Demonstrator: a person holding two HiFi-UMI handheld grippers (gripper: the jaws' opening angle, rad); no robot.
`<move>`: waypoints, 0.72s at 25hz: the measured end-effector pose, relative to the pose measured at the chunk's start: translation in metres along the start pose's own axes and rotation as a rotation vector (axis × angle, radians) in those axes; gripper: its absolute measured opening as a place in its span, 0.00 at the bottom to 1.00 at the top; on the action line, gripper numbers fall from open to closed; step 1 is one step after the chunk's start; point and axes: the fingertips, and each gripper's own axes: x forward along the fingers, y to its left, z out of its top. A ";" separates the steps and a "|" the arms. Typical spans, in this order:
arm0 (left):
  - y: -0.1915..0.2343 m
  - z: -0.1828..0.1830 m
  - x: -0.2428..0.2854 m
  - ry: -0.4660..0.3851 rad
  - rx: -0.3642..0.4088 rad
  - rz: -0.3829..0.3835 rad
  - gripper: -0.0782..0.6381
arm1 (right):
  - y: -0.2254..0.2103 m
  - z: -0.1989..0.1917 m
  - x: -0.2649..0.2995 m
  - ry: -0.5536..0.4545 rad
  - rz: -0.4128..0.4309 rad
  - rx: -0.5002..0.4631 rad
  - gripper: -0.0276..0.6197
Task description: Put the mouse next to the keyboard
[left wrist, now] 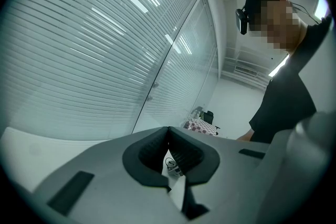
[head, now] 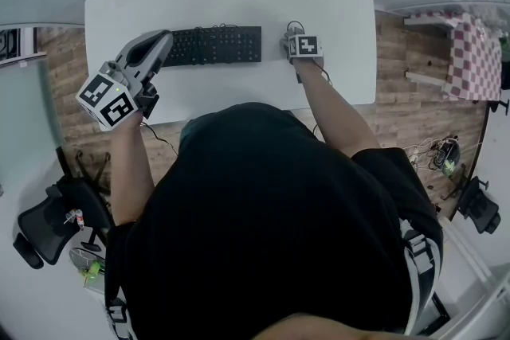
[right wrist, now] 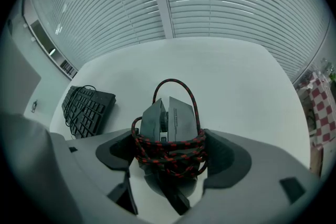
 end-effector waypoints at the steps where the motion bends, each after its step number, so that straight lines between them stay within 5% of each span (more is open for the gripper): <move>1: 0.000 0.000 -0.001 0.000 0.000 0.001 0.14 | 0.000 0.000 0.000 -0.002 -0.003 -0.001 0.68; 9: 0.004 -0.003 -0.003 0.009 -0.005 0.008 0.14 | -0.001 0.000 0.002 -0.016 -0.033 -0.028 0.68; 13: 0.003 -0.003 -0.002 0.004 -0.004 0.004 0.14 | 0.011 0.003 0.001 -0.038 0.022 -0.014 0.68; 18: 0.000 -0.002 0.000 0.007 -0.002 -0.004 0.14 | -0.003 0.002 0.000 -0.041 -0.029 -0.025 0.68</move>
